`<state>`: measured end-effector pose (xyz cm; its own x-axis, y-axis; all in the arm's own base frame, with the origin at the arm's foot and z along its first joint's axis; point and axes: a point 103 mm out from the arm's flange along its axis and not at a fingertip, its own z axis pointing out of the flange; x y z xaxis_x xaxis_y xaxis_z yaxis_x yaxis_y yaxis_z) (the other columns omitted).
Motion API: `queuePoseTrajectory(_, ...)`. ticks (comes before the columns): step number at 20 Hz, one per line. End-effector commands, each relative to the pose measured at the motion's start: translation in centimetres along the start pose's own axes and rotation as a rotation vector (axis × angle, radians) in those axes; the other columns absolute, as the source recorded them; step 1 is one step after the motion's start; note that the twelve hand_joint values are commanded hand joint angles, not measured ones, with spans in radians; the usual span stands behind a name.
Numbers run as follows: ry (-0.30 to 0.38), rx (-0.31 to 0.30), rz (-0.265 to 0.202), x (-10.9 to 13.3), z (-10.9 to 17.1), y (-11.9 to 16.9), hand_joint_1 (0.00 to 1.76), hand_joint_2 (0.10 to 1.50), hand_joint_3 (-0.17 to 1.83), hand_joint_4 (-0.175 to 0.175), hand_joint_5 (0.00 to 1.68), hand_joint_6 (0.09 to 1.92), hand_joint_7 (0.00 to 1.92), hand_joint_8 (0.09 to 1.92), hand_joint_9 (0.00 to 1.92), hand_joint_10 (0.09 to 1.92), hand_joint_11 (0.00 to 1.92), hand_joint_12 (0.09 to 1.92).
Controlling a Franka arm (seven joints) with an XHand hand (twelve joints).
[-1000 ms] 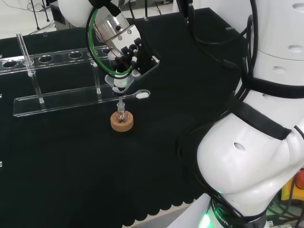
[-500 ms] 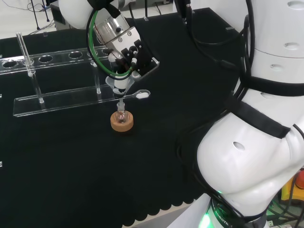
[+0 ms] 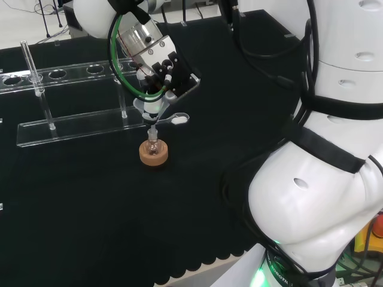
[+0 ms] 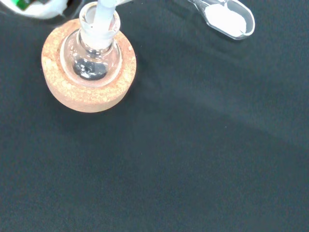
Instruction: Place the funnel on the round-bottom flask.
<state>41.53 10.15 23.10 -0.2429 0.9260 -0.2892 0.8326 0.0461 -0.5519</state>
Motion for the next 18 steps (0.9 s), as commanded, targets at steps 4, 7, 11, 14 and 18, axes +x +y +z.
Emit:
queuePoseTrajectory(4, 0.013, 0.025, -0.013, -0.26, 0.36, -0.24, 0.78, 0.69, 0.66, -0.036, 0.49, 0.60, 0.61, 0.62, 1.08, 0.09, 0.83, 1.08)
queuePoseTrajectory(7, 0.016, 0.023, -0.017, -0.25, 0.44, -0.45, 0.73, 0.65, 0.64, -0.041, 0.38, 0.39, 0.45, 0.65, 0.98, 0.09, 0.70, 1.17)
queuePoseTrajectory(11, 0.012, 0.027, -0.015, -0.18, 0.37, -0.70, 0.66, 0.63, 0.56, -0.039, 0.32, 0.16, 0.26, 0.66, 0.83, 0.09, 0.52, 1.27)
queuePoseTrajectory(14, 0.003, 0.038, -0.010, -0.07, 0.18, -0.91, 0.63, 0.62, 0.53, -0.036, 0.30, 0.09, 0.21, 0.66, 0.78, 0.09, 0.46, 1.29)
queuePoseTrajectory(18, 0.003, 0.050, -0.011, -0.06, 0.09, -1.15, 0.62, 0.62, 0.50, -0.035, 0.30, 0.09, 0.17, 0.65, 0.75, 0.09, 0.44, 1.30)
